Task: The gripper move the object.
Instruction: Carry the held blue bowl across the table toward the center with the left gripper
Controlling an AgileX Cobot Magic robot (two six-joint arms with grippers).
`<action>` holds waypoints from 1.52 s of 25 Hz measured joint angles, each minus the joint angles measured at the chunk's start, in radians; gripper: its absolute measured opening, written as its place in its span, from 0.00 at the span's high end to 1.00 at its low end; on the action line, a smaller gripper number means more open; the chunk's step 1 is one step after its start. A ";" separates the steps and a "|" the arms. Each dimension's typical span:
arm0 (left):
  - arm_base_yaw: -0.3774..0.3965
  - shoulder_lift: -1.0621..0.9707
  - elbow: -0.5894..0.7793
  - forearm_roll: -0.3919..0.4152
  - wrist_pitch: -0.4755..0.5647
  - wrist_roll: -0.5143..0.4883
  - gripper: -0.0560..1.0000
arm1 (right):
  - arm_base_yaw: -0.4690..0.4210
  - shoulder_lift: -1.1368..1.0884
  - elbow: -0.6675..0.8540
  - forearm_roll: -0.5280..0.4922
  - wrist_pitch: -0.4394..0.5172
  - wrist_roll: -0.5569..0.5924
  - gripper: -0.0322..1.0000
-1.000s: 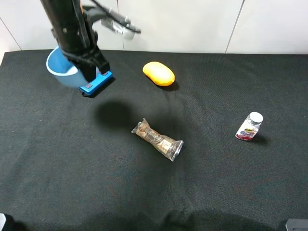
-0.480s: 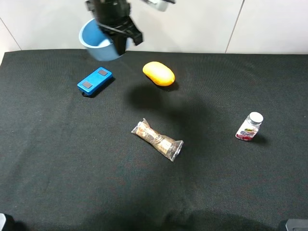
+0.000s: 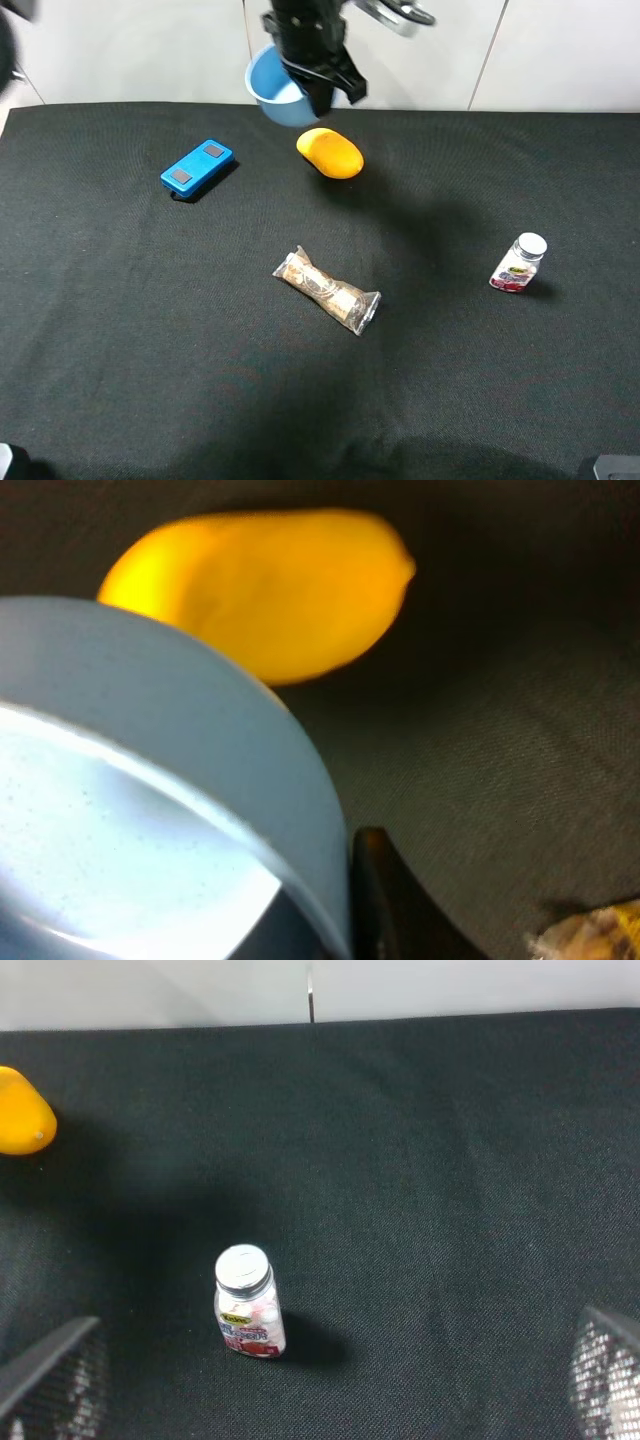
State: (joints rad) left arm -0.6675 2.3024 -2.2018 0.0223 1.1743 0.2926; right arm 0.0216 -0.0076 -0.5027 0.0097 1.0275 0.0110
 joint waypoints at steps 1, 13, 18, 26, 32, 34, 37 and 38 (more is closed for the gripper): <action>-0.010 0.020 -0.023 -0.005 -0.004 0.008 0.95 | 0.000 0.000 0.000 0.000 0.000 0.000 0.30; -0.119 0.149 -0.157 -0.030 -0.241 0.058 0.95 | 0.000 0.000 0.000 0.000 0.000 0.000 0.30; -0.134 0.169 -0.161 -0.031 -0.349 0.068 0.95 | 0.000 0.000 0.000 0.000 0.000 0.000 0.30; -0.141 0.238 -0.161 -0.036 -0.441 0.079 0.95 | 0.000 0.000 0.000 0.000 0.000 0.000 0.30; -0.141 0.274 -0.161 -0.037 -0.471 0.080 0.95 | 0.000 0.000 0.000 0.000 0.000 0.000 0.30; -0.141 0.289 -0.161 -0.038 -0.475 0.081 0.95 | 0.000 0.000 0.000 0.000 -0.001 0.000 0.30; -0.141 0.309 -0.161 -0.038 -0.480 0.081 0.95 | 0.000 0.000 0.000 0.000 -0.001 0.000 0.30; -0.141 0.315 -0.161 -0.039 -0.485 0.081 0.95 | 0.000 0.000 0.000 0.000 -0.001 0.000 0.30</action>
State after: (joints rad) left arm -0.8084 2.6176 -2.3632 -0.0170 0.6889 0.3734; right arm 0.0216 -0.0076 -0.5027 0.0097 1.0266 0.0110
